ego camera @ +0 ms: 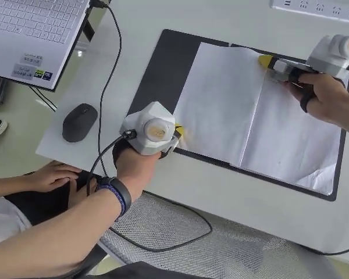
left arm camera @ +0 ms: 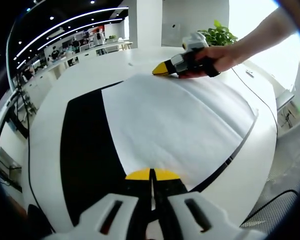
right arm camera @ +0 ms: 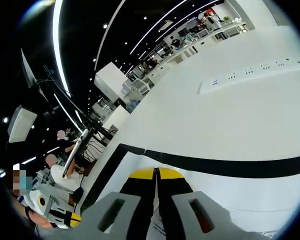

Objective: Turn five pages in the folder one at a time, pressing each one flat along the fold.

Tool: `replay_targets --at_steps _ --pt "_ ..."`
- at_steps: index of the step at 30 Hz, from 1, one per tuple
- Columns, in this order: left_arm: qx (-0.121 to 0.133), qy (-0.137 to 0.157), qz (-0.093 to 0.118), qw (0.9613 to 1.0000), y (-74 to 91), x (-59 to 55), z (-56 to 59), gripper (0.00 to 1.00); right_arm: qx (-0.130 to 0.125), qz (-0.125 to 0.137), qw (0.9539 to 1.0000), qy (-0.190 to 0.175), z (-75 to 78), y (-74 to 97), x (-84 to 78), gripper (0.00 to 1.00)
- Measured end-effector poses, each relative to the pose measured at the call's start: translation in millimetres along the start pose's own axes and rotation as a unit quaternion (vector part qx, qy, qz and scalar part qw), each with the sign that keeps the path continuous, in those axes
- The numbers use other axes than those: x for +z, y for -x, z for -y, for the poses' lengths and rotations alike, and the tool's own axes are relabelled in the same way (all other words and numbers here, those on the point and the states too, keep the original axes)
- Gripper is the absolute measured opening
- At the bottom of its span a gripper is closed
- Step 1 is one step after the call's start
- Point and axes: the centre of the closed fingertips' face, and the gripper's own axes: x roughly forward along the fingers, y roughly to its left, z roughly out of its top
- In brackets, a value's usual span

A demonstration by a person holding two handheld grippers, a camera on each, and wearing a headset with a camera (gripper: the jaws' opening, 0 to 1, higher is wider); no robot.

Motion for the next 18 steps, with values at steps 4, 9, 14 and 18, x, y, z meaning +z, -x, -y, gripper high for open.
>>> replay_targets --at_steps 4,9,14,18 --pt "-0.001 -0.002 -0.002 1.0 0.3 0.3 0.7 0.0 -0.007 0.009 0.9999 -0.007 5.8 -4.2 5.5 0.0" --pt "-0.001 -0.001 0.0 1.0 -1.1 -0.3 0.2 0.0 -0.004 0.0 1.0 0.003 -2.5 -1.7 1.6 0.0" --pt "-0.002 -0.003 -0.002 1.0 -3.6 -1.2 -0.5 0.0 -0.003 0.018 0.9998 0.007 -7.8 2.7 -2.5 0.0" --pt "-0.004 -0.002 -0.001 1.0 -5.3 -2.0 -1.1 0.0 0.02 -0.006 0.9993 0.029 -16.2 3.6 -10.8 0.0"
